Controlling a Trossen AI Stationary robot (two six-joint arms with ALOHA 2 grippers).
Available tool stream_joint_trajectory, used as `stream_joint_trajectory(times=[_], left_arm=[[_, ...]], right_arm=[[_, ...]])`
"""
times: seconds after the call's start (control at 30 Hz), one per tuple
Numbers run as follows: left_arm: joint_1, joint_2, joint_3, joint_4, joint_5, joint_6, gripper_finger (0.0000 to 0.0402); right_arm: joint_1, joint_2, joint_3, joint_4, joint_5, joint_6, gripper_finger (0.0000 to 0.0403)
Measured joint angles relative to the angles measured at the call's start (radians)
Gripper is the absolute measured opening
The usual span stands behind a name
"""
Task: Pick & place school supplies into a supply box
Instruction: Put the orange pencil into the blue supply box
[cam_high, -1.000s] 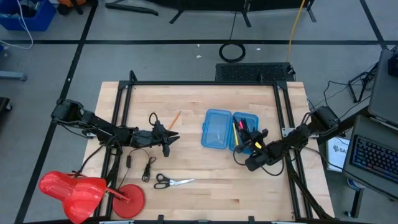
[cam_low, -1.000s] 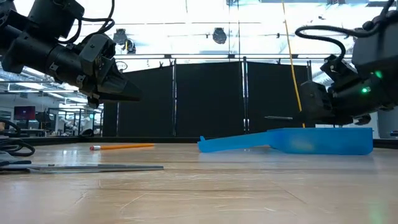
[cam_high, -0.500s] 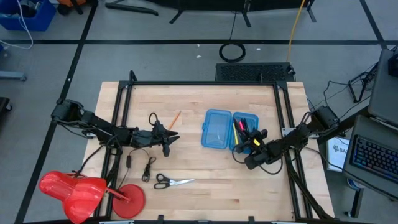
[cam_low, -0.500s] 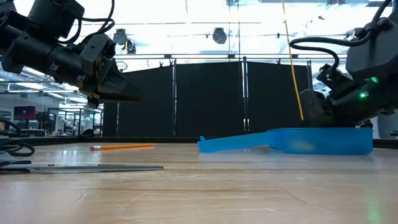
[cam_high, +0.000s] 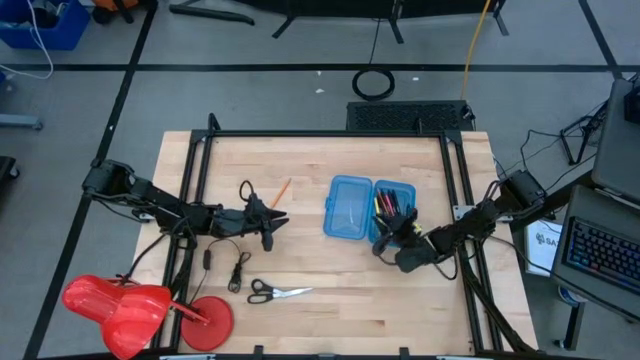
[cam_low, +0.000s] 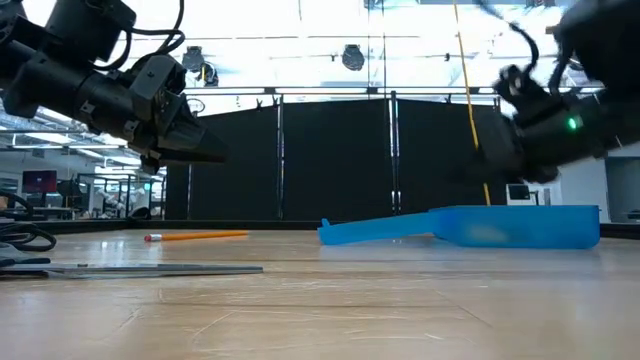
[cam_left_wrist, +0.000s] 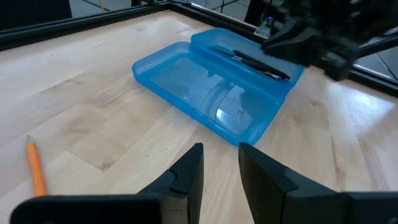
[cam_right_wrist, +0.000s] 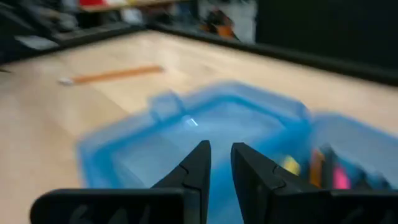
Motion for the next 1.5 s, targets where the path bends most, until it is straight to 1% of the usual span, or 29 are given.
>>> stream_joint_trajectory(times=[0.1, 0.17, 0.27, 0.37, 0.43, 0.5, 0.53, 0.63, 0.73, 0.87, 1.0, 1.1, 1.23, 1.37, 1.5], left_arm=[[0.0, 0.0, 0.0, 0.013, -0.001, 0.016, 0.0104], [0.0, 0.0, 0.0, 0.035, -0.01, -0.012, 0.0104], [0.0, 0.0, 0.0, 0.027, -0.011, -0.026, 0.0104], [0.0, 0.0, 0.0, -0.015, -0.012, -0.031, 0.0104], [0.0, 0.0, 0.0, -0.077, -0.024, -0.106, 0.0104], [-0.004, 0.0, 0.0, -0.135, -0.072, -0.184, 0.0104], [-0.009, 0.0, 0.0, -0.159, -0.104, -0.197, 0.0104], [-0.034, 0.0, 0.0, -0.214, -0.212, -0.2, 0.0104], [-0.066, 0.0, 0.0, -0.246, -0.32, -0.221, 0.0104], [-0.114, 0.0, 0.0, -0.288, -0.396, -0.227, 0.0104], [-0.169, 0.0, 0.0, -0.334, -0.493, -0.253, 0.0104], [-0.192, 0.0, 0.0, -0.344, -0.512, -0.283, 0.0104], [-0.22, 0.006, 0.0, -0.367, -0.542, -0.284, 0.0104], [-0.259, 0.069, -0.001, -0.355, -0.63, -0.299, 0.0104], [-0.272, 0.174, -0.001, -0.308, -0.657, -0.324, 0.0104]], right_arm=[[0.0, 0.0, 0.0, 0.26, -0.053, -0.262, 0.0052], [0.0, 0.0, 0.0, 0.432, -0.097, -0.425, 0.0051], [0.001, 0.0, 0.001, 0.627, -0.167, -0.612, 0.0051], [0.008, 0.0, 0.001, 0.735, -0.205, -0.743, 0.0051], [0.018, 0.0, 0.001, 0.762, -0.205, -0.806, 0.0051], [0.03, 0.0, 0.001, 0.771, -0.205, -0.863, 0.0052], [0.036, 0.0, 0.001, 0.771, -0.205, -0.89, 0.0052], [0.054, 0.0, 0.001, 0.771, -0.206, -0.936, 0.0052], [0.064, 0.0, 0.001, 0.771, -0.206, -0.944, 0.0052], [0.065, 0.0, 0.001, 0.786, -0.206, -0.961, 0.0052], [0.069, 0.0, 0.001, 0.801, -0.206, -0.961, 0.0052], [0.077, 0.0, 0.001, 0.805, -0.206, -0.961, 0.0052], [0.086, 0.0, 0.001, 0.807, -0.206, -0.96, 0.0052], [0.092, 0.0, 0.001, 0.812, -0.206, -0.959, 0.0052], [0.092, 0.0, 0.001, 0.815, -0.206, -0.959, 0.0052]])
